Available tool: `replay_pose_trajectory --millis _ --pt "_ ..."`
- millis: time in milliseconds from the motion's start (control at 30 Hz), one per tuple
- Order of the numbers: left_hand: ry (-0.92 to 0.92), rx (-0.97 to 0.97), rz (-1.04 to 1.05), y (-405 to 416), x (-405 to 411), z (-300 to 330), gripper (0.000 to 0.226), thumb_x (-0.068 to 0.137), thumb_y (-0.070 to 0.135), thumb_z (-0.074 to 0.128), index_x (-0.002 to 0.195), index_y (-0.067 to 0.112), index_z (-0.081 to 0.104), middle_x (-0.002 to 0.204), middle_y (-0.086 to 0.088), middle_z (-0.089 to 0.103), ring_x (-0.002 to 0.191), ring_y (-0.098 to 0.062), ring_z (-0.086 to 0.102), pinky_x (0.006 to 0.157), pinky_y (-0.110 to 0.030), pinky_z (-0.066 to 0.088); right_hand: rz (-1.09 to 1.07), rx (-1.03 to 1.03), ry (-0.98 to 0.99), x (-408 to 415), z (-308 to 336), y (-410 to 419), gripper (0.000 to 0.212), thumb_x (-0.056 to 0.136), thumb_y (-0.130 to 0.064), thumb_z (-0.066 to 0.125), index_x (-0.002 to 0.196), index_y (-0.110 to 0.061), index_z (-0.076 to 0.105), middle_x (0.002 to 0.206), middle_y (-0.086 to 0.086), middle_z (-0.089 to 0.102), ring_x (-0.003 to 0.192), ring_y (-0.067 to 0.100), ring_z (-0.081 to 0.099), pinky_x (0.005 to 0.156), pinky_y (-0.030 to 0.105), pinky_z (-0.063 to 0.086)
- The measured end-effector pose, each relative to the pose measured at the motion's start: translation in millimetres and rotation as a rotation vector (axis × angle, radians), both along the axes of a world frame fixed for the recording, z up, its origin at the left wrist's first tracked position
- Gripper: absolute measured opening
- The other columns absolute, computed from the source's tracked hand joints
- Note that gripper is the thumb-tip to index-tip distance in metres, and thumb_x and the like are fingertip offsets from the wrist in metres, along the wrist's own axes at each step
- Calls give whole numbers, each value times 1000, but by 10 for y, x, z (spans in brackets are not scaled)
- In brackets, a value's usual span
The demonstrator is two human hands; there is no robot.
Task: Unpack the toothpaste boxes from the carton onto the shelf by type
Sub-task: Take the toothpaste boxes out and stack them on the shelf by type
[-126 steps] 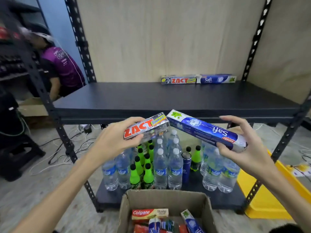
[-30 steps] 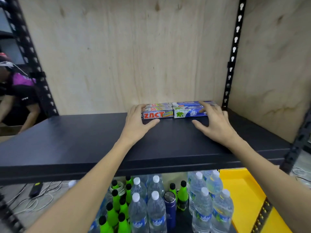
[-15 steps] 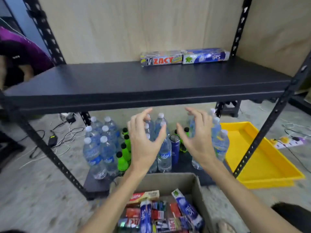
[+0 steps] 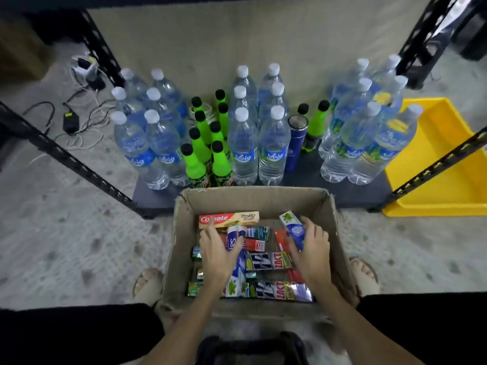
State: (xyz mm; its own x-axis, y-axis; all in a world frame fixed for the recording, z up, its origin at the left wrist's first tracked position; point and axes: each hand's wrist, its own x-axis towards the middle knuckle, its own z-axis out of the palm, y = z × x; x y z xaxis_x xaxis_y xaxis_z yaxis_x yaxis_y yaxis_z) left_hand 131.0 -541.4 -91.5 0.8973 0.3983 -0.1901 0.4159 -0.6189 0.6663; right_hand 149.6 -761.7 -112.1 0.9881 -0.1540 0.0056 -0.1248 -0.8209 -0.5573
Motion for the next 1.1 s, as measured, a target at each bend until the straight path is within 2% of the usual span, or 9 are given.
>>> replay_pose_trajectory --millis 167,233,300,367,533,667,867,1000,1100 --pt "236 -109 -30 -84 -64 -518 102 81 51 78 156 26 13 137 -15 46 128 -36 48 104 -52 45 -47 -56 209 -57 -445 -102 74 92 -48 64 151 -15 34 136 17 52 122 39 43 103 52 34" --pt "280 -172 -61 -134 -148 -719 101 80 59 73 154 37 8 127 -12 53 116 -33 56 98 -53 50 -69 -39 242 -44 -493 -104 80 91 -47 66 155 -17 28 141 17 48 126 39 40 106 52 30" --pt "296 -217 -46 -138 -205 -956 101 76 68 67 152 48 4 118 -8 59 104 -29 61 91 -53 54 -67 -74 253 -20 -522 -126 83 90 -41 69 157 -17 27 142 18 49 125 40 41 105 52 31" --pt "314 -265 -35 -125 -211 -1108 101 78 61 70 151 54 1 117 -7 62 100 -27 65 89 -55 56 -26 -159 254 9 -561 -156 86 86 -31 74 157 -17 27 139 18 53 123 40 44 102 53 36" --pt "317 -240 -54 -84 -146 -1013 99 87 18 77 155 42 9 127 -11 58 112 -29 61 96 -55 53 27 -288 260 33 -625 -154 83 81 -13 75 154 -17 35 126 18 61 115 38 49 97 51 39" --pt "300 -283 -22 -6 -123 -922 91 87 6 74 148 41 16 131 -9 61 116 -25 64 93 -52 57 54 -298 198 40 -573 -184 75 78 -11 77 146 -16 46 113 17 64 105 37 52 89 48 42" --pt "191 -288 -68 112 -156 -679 87 90 11 72 152 38 17 133 -2 59 114 -17 65 88 -49 60 93 -169 91 3 -435 -253 72 81 -16 77 147 -21 48 117 11 66 105 31 47 89 46 42" --pt "99 -295 -106 125 -36 -283 80 91 34 71 150 38 19 126 0 63 107 -17 67 88 -50 59 155 -80 -19 77 -184 -236 71 81 -18 77 146 -26 50 117 5 70 102 28 48 86 43 40" --pt "-9 -219 -154 199 68 24 73 89 42 71 147 41 27 121 4 67 106 -15 67 91 -47 56 195 -28 -87 145 112 -267 64 82 -32 71 143 -28 53 110 2 72 99 25 50 85 42 42"
